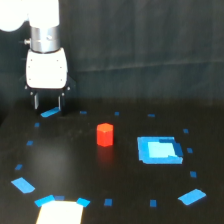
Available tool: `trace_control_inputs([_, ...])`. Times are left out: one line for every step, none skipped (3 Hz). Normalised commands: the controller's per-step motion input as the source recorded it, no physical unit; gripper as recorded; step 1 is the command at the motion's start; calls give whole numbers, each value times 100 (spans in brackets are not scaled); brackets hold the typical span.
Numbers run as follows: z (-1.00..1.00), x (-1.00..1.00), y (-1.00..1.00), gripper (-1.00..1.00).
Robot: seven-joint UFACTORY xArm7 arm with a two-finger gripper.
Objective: Pick up the red object from the table
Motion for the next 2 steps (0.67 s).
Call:
trace_control_inputs([-25, 92, -38, 100])
trace_control_inputs([-34, 100, -62, 100])
